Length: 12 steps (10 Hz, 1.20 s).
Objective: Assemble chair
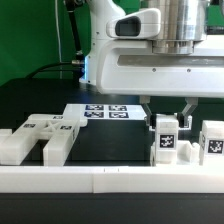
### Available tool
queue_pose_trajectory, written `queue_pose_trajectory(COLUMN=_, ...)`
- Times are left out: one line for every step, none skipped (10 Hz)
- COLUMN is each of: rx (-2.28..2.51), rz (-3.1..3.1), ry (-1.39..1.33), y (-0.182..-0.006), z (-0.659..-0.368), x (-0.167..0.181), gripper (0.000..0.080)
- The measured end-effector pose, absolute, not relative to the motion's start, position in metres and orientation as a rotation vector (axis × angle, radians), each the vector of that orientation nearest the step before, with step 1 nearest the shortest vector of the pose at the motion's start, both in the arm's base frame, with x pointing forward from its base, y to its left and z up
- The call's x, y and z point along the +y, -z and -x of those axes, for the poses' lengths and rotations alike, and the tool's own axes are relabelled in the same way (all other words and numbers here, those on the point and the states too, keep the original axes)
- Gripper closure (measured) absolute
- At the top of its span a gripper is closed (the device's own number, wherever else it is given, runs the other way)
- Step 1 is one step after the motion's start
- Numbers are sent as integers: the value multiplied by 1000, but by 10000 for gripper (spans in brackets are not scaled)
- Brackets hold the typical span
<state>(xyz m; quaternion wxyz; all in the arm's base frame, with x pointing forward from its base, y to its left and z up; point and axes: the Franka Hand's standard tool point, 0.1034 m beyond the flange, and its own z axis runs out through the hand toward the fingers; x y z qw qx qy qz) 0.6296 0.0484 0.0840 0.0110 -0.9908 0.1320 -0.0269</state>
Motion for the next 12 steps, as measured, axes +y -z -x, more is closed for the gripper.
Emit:
queue_pose_trajectory(rx=558, rz=3061, ry=81, y=-84, z=-630, x=47, gripper=506)
queue_pose_trajectory(rx=725, rz=3016, ry=77, y=-84, z=-630, x=47, gripper=506)
queue_pose_trajectory(rx=894, rz=2965, ry=72, y=-84, z=-630, x=47, gripper=505)
queue_pose_trajectory(rx=1054, rz=2905, ry=66, y=-84, z=-630, x=48, gripper=506)
queue_pose_trajectory(rx=1142, rz=2865, ry=62, y=-83, z=-630, x=48, gripper=505)
queue_pose_trajectory(rx=1304, rz=2788, ry=56, y=-83, z=-630, x=50, gripper=505)
queue_pose_trajectory(rx=1439, rz=2716, ry=48, y=-83, z=-630, x=52, gripper=506)
queue_pose_trajectory(rx=1579, rz=2632, ry=40, y=-83, z=-630, x=54, gripper=506)
queue_pose_trajectory(rx=1706, rz=2551, ry=35, y=-83, z=-630, x=55, gripper=506)
queue_pose_trajectory(rx=1759, rz=2514, ry=32, y=-83, z=-630, x=56, gripper=506)
queue_pose_trajectory(rx=1759, rz=2514, ry=32, y=-83, z=-630, x=56, gripper=505)
queue_pose_trajectory(rx=1734, rz=2531, ry=33, y=-83, z=-629, x=56, gripper=505)
